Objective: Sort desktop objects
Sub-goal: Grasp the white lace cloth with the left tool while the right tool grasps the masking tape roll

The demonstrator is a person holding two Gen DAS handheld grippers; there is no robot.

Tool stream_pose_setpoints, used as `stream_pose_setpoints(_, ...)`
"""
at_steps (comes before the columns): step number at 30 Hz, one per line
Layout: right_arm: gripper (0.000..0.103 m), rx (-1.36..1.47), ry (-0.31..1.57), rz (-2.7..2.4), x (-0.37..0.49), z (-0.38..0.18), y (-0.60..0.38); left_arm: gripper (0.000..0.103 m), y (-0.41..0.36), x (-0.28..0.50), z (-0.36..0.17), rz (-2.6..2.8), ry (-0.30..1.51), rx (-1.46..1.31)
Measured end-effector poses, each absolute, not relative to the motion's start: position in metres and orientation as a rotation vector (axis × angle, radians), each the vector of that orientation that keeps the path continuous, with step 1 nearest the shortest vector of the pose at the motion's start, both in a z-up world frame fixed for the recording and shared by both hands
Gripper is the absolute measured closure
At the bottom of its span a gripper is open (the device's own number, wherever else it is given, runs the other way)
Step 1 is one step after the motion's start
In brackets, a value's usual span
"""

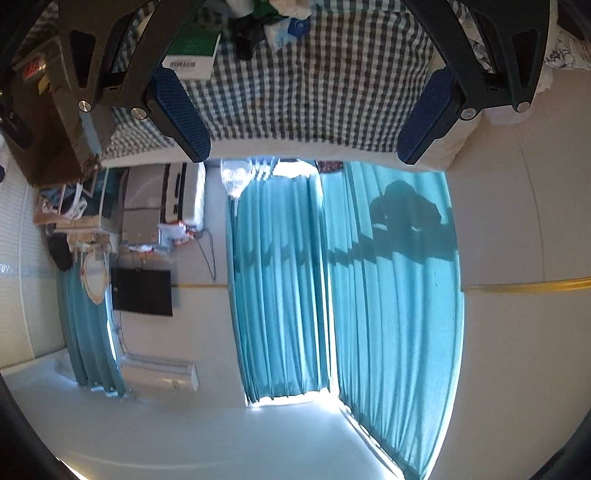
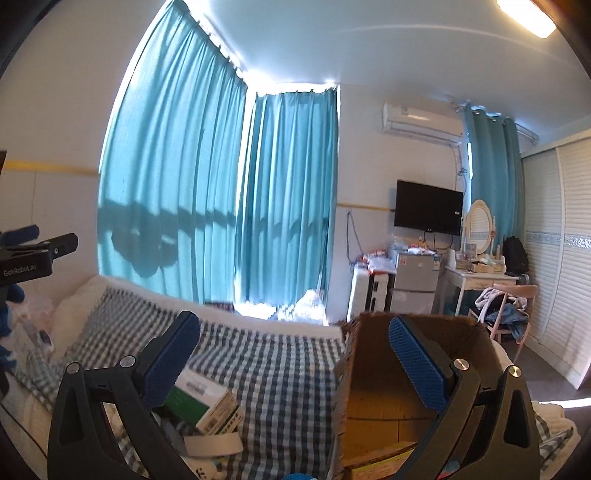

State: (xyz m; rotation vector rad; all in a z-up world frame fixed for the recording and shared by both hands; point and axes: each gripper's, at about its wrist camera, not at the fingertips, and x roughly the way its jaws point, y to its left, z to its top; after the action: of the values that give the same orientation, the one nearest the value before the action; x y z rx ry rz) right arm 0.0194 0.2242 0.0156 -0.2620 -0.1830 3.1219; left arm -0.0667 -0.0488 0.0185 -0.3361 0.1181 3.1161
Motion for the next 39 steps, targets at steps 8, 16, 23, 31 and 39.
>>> stream_pose_setpoints(8, 0.000, -0.542, -0.308, 3.152, -0.012, -0.033, 0.191, 0.000, -0.064, -0.087, -0.035, 3.096, 0.162, -0.716)
stream_pose_setpoints(16, 0.000, -0.723, -0.236, 3.235, -0.031, -0.072, 0.190, 0.009, -0.073, -0.103, -0.083, 2.978, 0.070, -0.977)
stream_pose_setpoints(23, 0.000, -0.915, -0.240, 3.256, -0.057, -0.112, 0.181, 0.009, -0.086, -0.121, -0.122, 2.911, 0.047, -1.218)
stream_pose_setpoints(31, 0.000, -1.078, -0.245, 3.247, -0.083, -0.152, 0.176, 0.010, -0.086, -0.137, -0.159, 2.763, 0.058, -1.439)
stream_pose_setpoints(39, 0.020, -1.231, -0.203, 3.257, -0.103, -0.182, 0.171, 0.012, -0.073, -0.156, -0.205, 2.661, 0.157, -1.623)
